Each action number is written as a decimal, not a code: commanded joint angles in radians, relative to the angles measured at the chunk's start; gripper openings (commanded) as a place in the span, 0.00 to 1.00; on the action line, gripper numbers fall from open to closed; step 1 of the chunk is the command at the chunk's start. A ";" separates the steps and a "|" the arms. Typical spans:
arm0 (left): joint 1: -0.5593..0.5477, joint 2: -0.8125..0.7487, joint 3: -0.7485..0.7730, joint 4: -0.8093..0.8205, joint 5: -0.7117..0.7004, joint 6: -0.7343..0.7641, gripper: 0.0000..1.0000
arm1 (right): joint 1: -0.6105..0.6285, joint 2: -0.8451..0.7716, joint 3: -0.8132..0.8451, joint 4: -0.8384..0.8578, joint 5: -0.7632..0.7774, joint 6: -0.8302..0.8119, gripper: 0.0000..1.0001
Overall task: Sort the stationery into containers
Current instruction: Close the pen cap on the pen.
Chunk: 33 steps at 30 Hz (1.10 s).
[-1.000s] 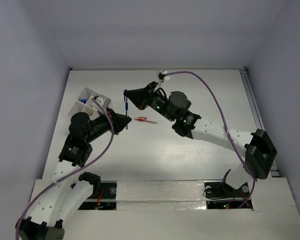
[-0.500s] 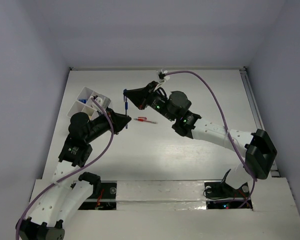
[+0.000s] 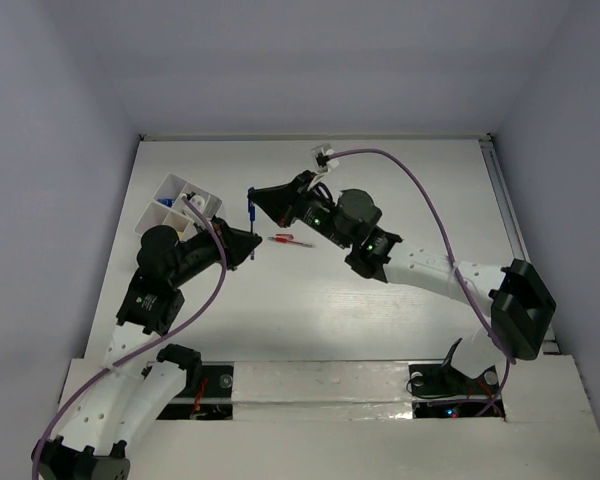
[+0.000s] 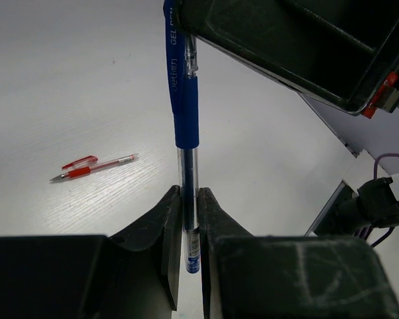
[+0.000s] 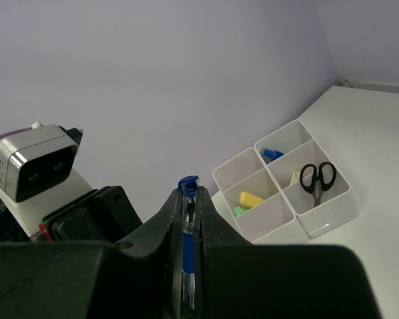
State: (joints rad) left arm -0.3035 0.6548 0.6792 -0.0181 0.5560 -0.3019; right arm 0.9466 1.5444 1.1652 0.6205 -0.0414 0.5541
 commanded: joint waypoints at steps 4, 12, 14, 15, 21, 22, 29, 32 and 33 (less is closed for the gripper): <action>0.020 -0.021 0.011 0.089 0.012 -0.013 0.00 | 0.027 -0.038 -0.075 0.010 -0.018 -0.023 0.00; 0.029 -0.018 0.011 0.098 0.019 -0.019 0.00 | 0.070 -0.035 -0.153 -0.021 -0.072 -0.011 0.00; 0.029 -0.017 0.011 0.099 0.021 -0.020 0.00 | 0.070 -0.035 -0.185 -0.018 -0.083 -0.003 0.00; 0.029 -0.017 0.011 0.101 0.022 -0.022 0.00 | 0.081 -0.033 -0.197 -0.016 -0.086 0.003 0.00; 0.029 -0.012 0.014 0.124 0.041 -0.036 0.00 | 0.090 -0.012 -0.268 0.053 -0.152 0.072 0.00; 0.029 -0.011 0.017 0.129 0.041 -0.037 0.00 | 0.090 -0.009 -0.275 0.067 -0.172 0.090 0.00; 0.029 -0.011 0.025 0.152 0.055 -0.054 0.00 | 0.109 0.028 -0.340 0.174 -0.239 0.171 0.00; 0.029 -0.014 0.033 0.159 0.055 -0.062 0.00 | 0.118 0.029 -0.369 0.200 -0.255 0.187 0.00; 0.029 -0.014 0.034 0.159 0.055 -0.063 0.00 | 0.118 0.028 -0.375 0.203 -0.255 0.187 0.00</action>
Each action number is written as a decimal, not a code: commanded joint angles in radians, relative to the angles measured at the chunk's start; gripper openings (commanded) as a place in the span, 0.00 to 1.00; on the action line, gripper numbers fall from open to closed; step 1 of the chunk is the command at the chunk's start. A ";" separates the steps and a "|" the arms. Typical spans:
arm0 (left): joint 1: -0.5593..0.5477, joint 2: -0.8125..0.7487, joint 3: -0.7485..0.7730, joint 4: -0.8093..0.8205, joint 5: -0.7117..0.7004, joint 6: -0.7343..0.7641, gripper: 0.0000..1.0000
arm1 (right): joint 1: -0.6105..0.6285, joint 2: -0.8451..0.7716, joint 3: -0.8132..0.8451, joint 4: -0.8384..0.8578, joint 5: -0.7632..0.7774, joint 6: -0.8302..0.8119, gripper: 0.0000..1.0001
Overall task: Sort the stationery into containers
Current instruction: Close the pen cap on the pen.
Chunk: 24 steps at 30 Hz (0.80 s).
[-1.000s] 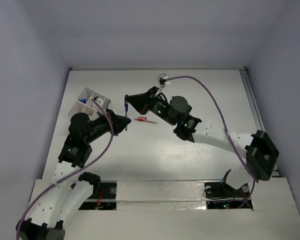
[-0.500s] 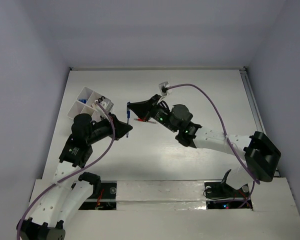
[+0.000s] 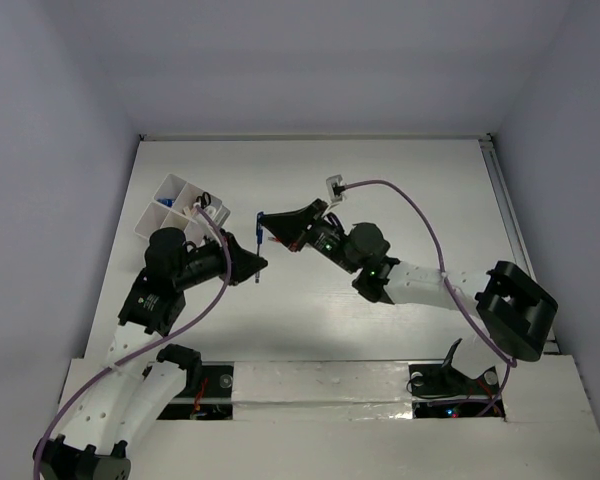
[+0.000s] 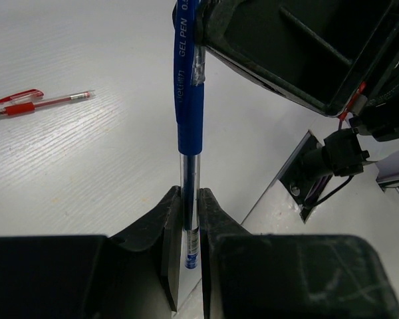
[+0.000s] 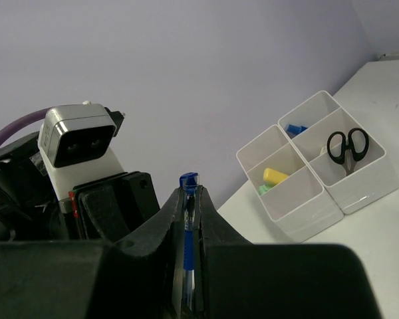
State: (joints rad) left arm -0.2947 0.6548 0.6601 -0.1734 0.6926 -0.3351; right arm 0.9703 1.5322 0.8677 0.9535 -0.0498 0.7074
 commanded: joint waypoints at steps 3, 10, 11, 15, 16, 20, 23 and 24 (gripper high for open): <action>0.020 -0.014 0.062 0.318 -0.081 -0.038 0.00 | 0.104 0.032 -0.107 -0.102 -0.266 0.047 0.00; 0.020 -0.020 0.041 0.341 -0.074 -0.082 0.00 | 0.104 0.010 -0.101 -0.047 -0.283 0.058 0.00; 0.020 -0.021 0.036 0.333 -0.071 -0.082 0.00 | 0.104 0.005 -0.085 -0.067 -0.277 0.050 0.00; 0.020 -0.034 0.019 0.301 -0.054 -0.079 0.00 | 0.094 -0.012 0.013 -0.123 -0.234 0.015 0.00; 0.020 -0.043 0.015 0.287 -0.051 -0.078 0.01 | 0.094 -0.012 0.055 -0.139 -0.222 0.011 0.00; 0.020 -0.070 0.004 0.250 -0.064 -0.067 0.21 | 0.061 -0.020 0.123 -0.168 -0.133 0.009 0.00; 0.020 -0.087 0.007 0.206 -0.073 -0.045 0.33 | 0.028 -0.011 0.178 -0.190 -0.079 -0.006 0.00; 0.020 -0.090 0.009 0.193 -0.077 -0.039 0.37 | 0.019 -0.006 0.191 -0.188 -0.073 -0.008 0.00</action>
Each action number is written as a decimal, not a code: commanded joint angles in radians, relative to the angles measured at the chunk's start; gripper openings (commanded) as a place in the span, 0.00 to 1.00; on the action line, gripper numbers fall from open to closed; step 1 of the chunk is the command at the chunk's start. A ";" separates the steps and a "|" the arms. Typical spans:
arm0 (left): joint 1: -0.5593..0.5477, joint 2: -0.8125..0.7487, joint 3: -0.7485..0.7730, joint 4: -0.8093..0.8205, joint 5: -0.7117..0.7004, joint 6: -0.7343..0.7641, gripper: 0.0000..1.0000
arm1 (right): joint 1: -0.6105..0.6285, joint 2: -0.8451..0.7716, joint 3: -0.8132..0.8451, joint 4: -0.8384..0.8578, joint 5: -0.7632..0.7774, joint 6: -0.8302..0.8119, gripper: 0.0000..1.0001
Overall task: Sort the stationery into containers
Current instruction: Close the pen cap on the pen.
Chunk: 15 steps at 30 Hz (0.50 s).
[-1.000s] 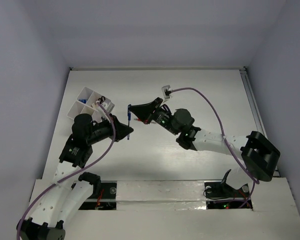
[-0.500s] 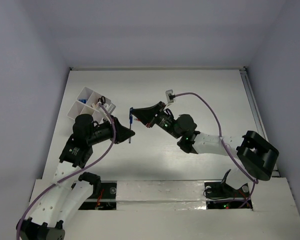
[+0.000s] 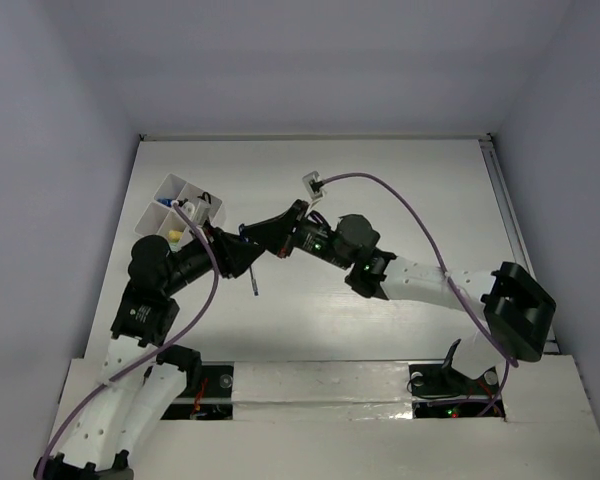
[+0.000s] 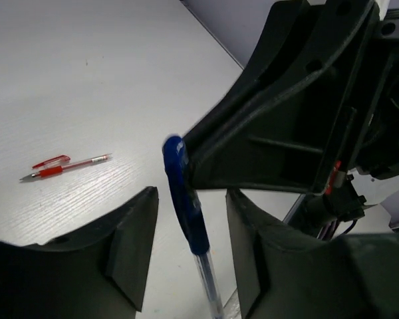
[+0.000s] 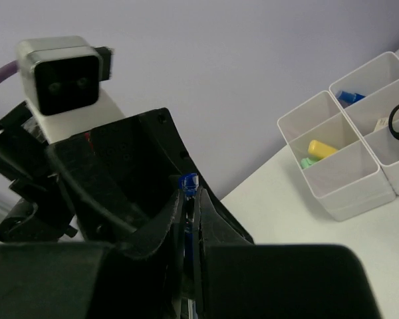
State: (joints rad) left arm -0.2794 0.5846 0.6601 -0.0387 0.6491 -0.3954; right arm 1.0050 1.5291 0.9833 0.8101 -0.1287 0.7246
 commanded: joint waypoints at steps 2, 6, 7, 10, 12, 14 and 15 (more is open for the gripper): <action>0.005 -0.032 0.013 0.013 -0.052 0.036 0.49 | -0.046 0.017 0.112 -0.035 0.015 -0.022 0.00; 0.005 -0.061 0.036 -0.082 -0.110 0.078 0.59 | -0.083 0.068 0.164 -0.006 0.017 -0.007 0.00; 0.005 -0.077 0.044 -0.133 -0.147 0.085 0.61 | -0.092 0.081 0.178 -0.005 0.023 -0.016 0.00; 0.005 -0.118 0.062 -0.167 -0.187 0.075 0.99 | -0.111 0.152 0.236 -0.015 0.026 -0.013 0.00; 0.005 -0.134 0.075 -0.179 -0.207 0.075 0.99 | -0.111 0.198 0.256 0.001 0.023 -0.005 0.00; 0.005 -0.147 0.093 -0.208 -0.259 0.072 0.99 | -0.120 0.229 0.285 0.027 0.035 -0.007 0.00; 0.005 -0.150 0.101 -0.213 -0.275 0.073 0.99 | -0.120 0.247 0.301 0.034 0.043 -0.013 0.00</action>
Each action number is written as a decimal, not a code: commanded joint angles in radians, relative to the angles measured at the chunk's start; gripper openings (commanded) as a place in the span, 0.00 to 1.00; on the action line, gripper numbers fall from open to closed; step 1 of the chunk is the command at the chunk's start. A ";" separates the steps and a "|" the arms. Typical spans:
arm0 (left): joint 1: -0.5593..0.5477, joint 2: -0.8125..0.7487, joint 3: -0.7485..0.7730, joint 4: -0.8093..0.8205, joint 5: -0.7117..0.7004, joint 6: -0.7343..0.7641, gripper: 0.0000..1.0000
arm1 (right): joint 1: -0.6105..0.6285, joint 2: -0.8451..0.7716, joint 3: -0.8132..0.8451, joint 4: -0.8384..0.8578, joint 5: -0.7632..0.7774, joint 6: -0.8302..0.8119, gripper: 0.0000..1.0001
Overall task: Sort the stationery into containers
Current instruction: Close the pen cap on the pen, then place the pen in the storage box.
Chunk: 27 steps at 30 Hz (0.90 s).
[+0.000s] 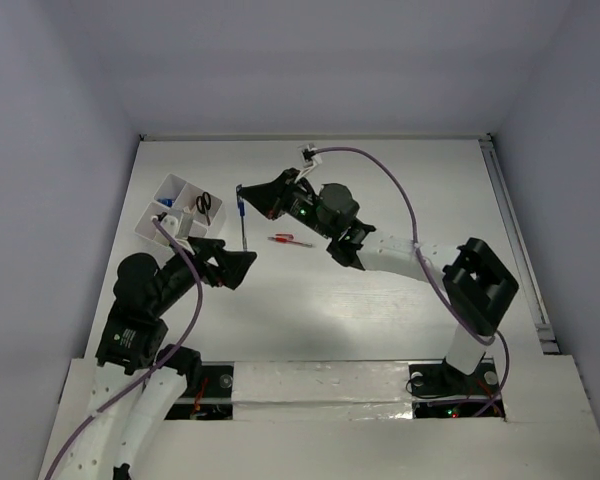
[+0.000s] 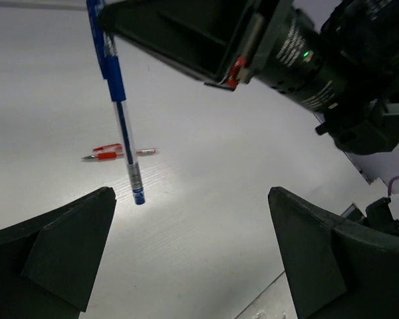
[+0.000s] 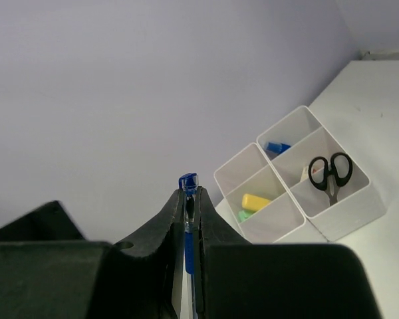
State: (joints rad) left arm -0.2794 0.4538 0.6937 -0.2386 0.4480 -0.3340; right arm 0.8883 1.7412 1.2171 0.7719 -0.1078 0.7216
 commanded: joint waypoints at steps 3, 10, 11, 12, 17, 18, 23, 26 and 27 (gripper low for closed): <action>0.005 -0.052 0.098 -0.024 -0.167 0.024 0.99 | -0.003 0.156 0.158 0.113 0.036 -0.028 0.00; -0.027 -0.069 0.095 0.094 -0.288 0.047 0.99 | -0.003 0.408 0.396 0.184 0.065 -0.051 0.00; -0.027 -0.072 0.080 0.113 -0.301 0.049 0.99 | 0.009 0.464 0.430 0.176 0.085 -0.063 0.00; -0.040 -0.075 0.070 0.128 -0.314 0.053 0.99 | 0.018 0.490 0.499 0.172 0.094 -0.076 0.00; -0.040 -0.107 0.017 0.185 -0.391 0.064 0.99 | 0.047 0.636 0.682 0.124 0.154 -0.122 0.00; -0.040 -0.107 0.013 0.185 -0.396 0.067 0.99 | 0.058 0.655 0.705 0.121 0.164 -0.129 0.00; -0.058 -0.102 0.010 0.176 -0.397 0.072 0.99 | 0.078 0.754 0.818 0.102 0.209 -0.163 0.00; -0.058 -0.098 0.009 0.180 -0.388 0.073 0.99 | 0.098 0.785 0.858 0.090 0.246 -0.214 0.00; -0.058 -0.096 0.009 0.180 -0.387 0.073 0.99 | 0.098 0.793 0.867 0.087 0.255 -0.226 0.00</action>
State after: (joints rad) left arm -0.3328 0.3561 0.7063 -0.1234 0.0692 -0.2733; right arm 0.9649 2.5141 2.0125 0.8352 0.0803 0.5686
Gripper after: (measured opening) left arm 0.990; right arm 0.107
